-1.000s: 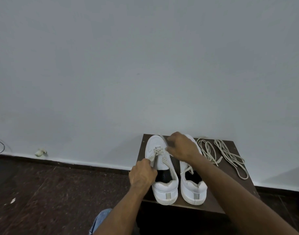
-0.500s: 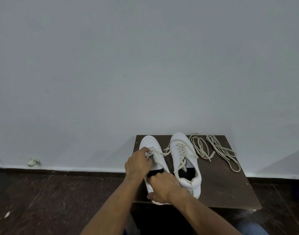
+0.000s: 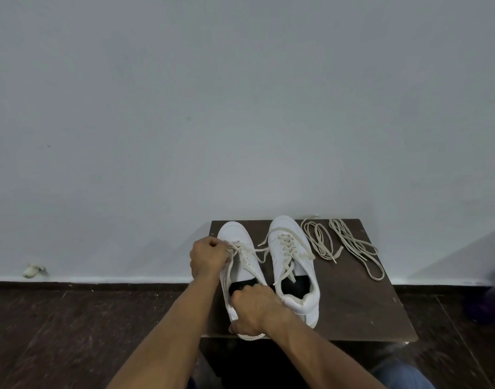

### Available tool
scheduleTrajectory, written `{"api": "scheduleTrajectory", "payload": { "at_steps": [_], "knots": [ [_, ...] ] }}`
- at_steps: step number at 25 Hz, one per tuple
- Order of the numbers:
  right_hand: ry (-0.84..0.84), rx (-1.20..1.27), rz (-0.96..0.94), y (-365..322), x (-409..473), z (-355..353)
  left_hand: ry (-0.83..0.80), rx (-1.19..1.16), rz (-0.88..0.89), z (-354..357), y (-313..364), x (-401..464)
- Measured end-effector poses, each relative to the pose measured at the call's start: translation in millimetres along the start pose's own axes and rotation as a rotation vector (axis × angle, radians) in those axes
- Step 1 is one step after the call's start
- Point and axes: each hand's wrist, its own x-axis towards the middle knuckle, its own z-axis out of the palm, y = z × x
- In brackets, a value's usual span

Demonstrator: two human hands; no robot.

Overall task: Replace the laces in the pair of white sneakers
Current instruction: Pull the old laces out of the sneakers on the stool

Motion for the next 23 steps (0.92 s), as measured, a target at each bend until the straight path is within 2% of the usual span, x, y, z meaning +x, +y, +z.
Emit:
{"api": "scheduleTrajectory", "payload": {
  "at_steps": [2,3,4,5,8,9,10,11,13,14,15,16,17,18,20,22,23],
  "knots": [
    [-0.006,0.004,0.007,-0.2,0.6,0.3,-0.067,-0.398,-0.195,-2.4,4.2,2.6],
    [-0.011,0.004,0.010,-0.6,1.0,0.3,-0.148,-0.449,-0.219,-5.7,8.6,1.6],
    [-0.017,0.005,0.011,-1.1,1.4,-0.2,-0.234,-0.375,-0.164,-10.0,13.2,1.0],
    [-0.020,0.006,0.013,-1.5,1.7,-0.7,-0.303,-0.180,-0.042,-13.1,15.2,4.9],
    [-0.028,0.009,0.019,-2.8,1.1,-3.5,-0.383,0.824,0.444,-21.7,22.3,20.3],
    [-0.031,0.009,0.021,-3.2,0.8,-3.9,-0.376,0.929,0.500,-23.6,28.8,20.0],
    [-0.034,0.011,0.022,-3.7,0.4,-4.3,-0.376,0.861,0.497,-25.5,36.5,17.7],
    [-0.037,0.014,0.024,-4.4,0.0,-4.5,-0.356,0.577,0.384,-27.5,42.1,18.1],
    [-0.037,0.020,0.027,-4.3,-0.9,-4.6,-0.332,-0.225,-0.046,-32.0,47.7,18.4],
    [-0.039,0.021,0.030,-4.8,-1.0,-4.0,-0.319,-0.512,-0.228,-36.2,43.6,16.4],
    [-0.040,0.020,0.032,-5.3,-0.5,-3.4,-0.304,-0.653,-0.333,-39.2,35.1,14.7],
    [-0.037,0.019,0.034,-5.7,0.1,-3.3,-0.297,-0.632,-0.361,-40.8,28.3,12.6],
    [-0.033,0.022,0.037,-5.6,0.6,-3.4,-0.287,-0.445,-0.303,-41.8,23.6,12.1],
    [-0.031,0.025,0.039,-5.5,0.8,-3.5,-0.308,-0.164,-0.172,-44.2,21.0,10.8],
    [-0.030,0.023,0.038,-5.6,1.4,-3.9,-0.445,0.352,0.114,-46.8,22.0,10.8],
    [-0.028,0.020,0.039,-5.7,1.1,-4.0,-0.552,0.715,0.284,-47.8,30.5,10.7],
    [-0.025,0.022,0.042,-5.6,0.6,-4.1,-0.516,0.805,0.356,-45.8,33.7,12.0]
  ]
}}
